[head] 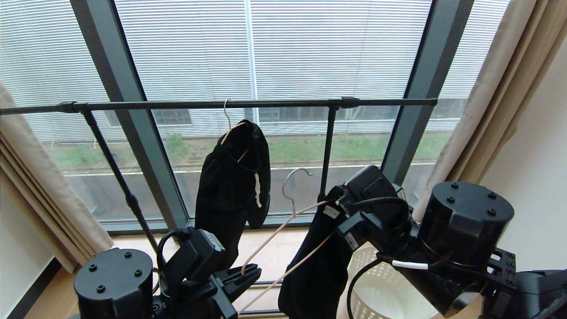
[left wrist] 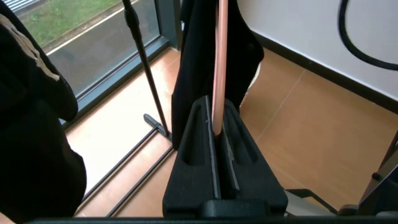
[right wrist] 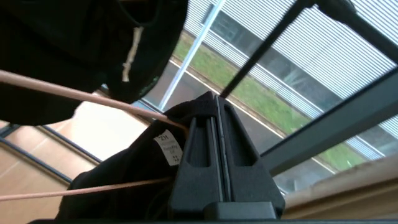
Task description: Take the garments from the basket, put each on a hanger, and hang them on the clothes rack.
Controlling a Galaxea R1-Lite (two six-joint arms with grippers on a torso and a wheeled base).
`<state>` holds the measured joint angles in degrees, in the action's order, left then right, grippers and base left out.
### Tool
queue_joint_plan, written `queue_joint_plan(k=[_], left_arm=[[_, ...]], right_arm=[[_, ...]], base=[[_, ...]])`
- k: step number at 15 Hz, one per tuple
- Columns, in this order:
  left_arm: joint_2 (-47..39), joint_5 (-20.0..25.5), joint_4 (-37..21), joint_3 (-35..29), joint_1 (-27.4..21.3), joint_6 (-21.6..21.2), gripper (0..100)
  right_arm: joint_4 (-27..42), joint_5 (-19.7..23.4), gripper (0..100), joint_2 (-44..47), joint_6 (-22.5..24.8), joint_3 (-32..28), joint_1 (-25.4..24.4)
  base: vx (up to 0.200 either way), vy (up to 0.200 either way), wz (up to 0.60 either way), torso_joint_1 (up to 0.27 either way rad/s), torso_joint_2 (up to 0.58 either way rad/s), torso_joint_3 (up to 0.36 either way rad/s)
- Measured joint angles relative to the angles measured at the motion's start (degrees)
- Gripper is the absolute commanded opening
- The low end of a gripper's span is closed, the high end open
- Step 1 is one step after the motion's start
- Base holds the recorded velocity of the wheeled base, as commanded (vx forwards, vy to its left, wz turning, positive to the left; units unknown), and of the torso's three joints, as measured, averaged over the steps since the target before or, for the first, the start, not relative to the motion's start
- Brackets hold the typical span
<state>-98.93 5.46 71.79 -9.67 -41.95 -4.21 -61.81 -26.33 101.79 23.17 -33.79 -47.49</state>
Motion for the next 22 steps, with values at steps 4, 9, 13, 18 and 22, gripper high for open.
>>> queue_joint_plan(k=[4,9,13,18,22], left_arm=[[-0.27,0.01,0.63,-0.22,0.91,0.09,0],[-1.38,0.00,3.69,0.05,1.44,0.09,0],[-1.77,-0.07,4.30,-0.02,1.79,0.07,0],[-1.90,-0.10,5.85,0.05,1.85,1.41,0],[-1.88,-0.10,8.27,0.60,1.90,1.48,0]], right_arm=[[0.01,0.00,0,-1.38,0.09,0.98,-3.35],[0.06,-0.05,0,-2.76,0.00,1.30,-8.70],[0.04,-0.05,0,-4.11,-0.18,1.39,-11.02],[0.11,-0.10,0,-4.91,-0.18,1.50,-11.93],[0.01,-0.10,100,-5.18,-0.16,1.30,-11.04]], base=[[0.000,0.000,0.00,0.000,0.00,0.000],[0.000,0.000,0.00,0.000,0.00,0.000],[0.000,0.000,0.00,0.000,0.00,0.000],[0.000,0.000,0.00,0.000,0.00,0.000],[0.000,0.000,0.00,0.000,0.00,0.000]])
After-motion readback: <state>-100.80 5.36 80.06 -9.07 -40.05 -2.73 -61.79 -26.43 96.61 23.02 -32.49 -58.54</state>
